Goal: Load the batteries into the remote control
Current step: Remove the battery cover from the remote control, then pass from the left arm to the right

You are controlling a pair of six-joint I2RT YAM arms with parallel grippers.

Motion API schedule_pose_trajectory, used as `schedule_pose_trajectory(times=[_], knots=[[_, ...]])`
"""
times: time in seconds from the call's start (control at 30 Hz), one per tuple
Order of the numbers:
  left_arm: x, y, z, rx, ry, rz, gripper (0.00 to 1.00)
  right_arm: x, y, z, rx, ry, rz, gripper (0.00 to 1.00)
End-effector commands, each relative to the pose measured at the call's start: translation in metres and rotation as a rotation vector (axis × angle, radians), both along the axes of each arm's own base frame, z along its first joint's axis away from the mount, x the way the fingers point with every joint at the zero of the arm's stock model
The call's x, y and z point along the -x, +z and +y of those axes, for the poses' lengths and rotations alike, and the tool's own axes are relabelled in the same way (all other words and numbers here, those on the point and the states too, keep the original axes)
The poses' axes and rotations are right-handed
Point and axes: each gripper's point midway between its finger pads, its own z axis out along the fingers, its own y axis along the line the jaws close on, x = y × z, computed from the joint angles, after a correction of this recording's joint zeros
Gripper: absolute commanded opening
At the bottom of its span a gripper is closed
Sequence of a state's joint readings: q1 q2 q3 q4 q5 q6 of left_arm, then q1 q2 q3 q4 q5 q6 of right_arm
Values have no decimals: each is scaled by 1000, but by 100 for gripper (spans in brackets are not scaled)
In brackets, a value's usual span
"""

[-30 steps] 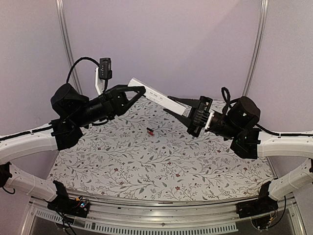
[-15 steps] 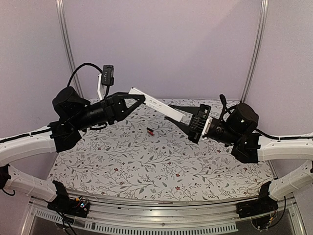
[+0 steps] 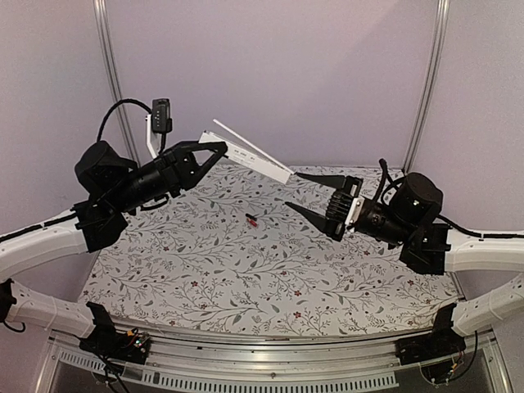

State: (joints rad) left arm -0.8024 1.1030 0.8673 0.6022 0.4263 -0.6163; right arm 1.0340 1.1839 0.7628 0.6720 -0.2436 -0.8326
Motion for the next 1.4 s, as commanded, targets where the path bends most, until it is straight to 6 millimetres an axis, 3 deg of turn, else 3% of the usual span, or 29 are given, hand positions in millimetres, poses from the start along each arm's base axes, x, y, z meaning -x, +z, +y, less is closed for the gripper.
schedule_pose_trajectory(times=[0.0,0.33,0.5,0.6,0.7,0.8,0.87,0.97,1.2,1.37], knots=[[-1,24,18,63,66,-78,0,-8,-19,-13,77,-91,46,49],[0,15,14,62,43,-61,0,-23,-4,-13,107,-171,36,50],[-14,3,21,19,137,-74,0,-46,-4,-24,87,-228,155,53],[-21,-19,24,-47,187,-123,0,-52,-21,-26,99,-188,316,63],[-18,-48,15,-150,157,-182,0,-32,-36,-18,176,-32,444,85],[-1,-63,8,-186,74,-266,0,-19,-35,-8,234,66,509,96],[15,-68,4,-192,20,-346,0,-20,-31,0,247,91,576,97],[24,-75,3,-207,2,-395,0,-16,-42,16,312,157,675,97],[51,-85,-5,-232,-49,-515,0,-2,-64,52,407,259,720,95],[60,-87,-4,-220,-77,-543,0,-1,-75,64,442,285,734,82]])
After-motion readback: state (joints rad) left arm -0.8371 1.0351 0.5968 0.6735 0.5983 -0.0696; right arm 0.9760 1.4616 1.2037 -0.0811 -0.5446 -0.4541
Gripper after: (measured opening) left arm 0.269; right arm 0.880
